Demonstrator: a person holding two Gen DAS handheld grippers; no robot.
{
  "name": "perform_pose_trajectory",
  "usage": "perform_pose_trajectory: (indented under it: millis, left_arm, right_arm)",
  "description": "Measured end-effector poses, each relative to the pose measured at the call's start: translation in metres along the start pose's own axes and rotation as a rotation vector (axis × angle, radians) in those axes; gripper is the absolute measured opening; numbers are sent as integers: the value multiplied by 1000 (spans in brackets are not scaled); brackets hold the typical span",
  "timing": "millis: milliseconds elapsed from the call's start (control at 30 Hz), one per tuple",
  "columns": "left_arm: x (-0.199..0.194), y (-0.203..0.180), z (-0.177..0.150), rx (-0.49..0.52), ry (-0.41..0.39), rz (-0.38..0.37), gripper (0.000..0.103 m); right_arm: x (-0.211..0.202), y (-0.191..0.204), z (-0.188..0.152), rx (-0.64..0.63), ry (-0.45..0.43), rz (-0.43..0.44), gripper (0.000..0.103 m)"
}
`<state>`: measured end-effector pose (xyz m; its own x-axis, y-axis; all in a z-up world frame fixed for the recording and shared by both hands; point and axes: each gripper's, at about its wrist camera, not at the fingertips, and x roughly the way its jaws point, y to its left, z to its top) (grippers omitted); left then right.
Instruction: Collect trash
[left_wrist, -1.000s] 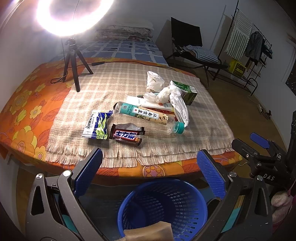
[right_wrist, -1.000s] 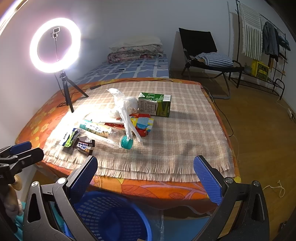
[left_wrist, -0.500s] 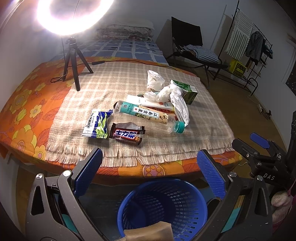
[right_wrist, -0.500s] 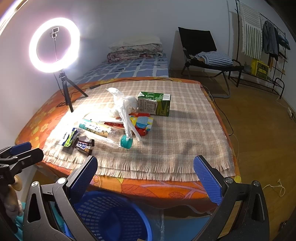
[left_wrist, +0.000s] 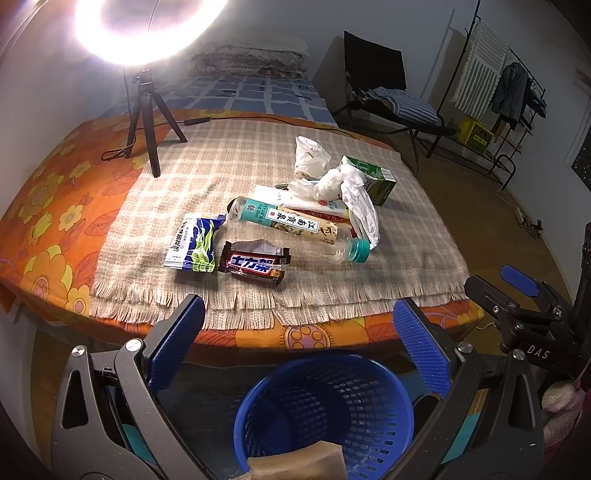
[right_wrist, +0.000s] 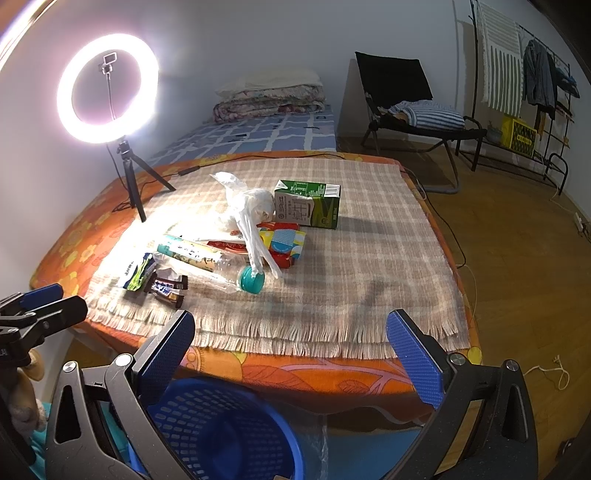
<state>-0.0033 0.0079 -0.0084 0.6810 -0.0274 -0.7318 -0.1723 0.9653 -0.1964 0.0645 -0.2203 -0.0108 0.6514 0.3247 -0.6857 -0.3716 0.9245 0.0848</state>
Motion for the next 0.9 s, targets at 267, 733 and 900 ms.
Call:
perform_pose_trajectory:
  millis: [267, 733, 900]
  left_arm:
    - [0, 1, 0, -1, 2, -1, 103]
    - [1, 1, 1, -2, 4, -2, 103]
    - [1, 2, -1, -3, 5, -1, 103]
  right_arm:
    - [0, 0, 0, 0, 2, 0, 103]
    - [1, 0, -1, 1, 4, 0, 103]
    - [1, 0, -3, 1, 4, 1, 103]
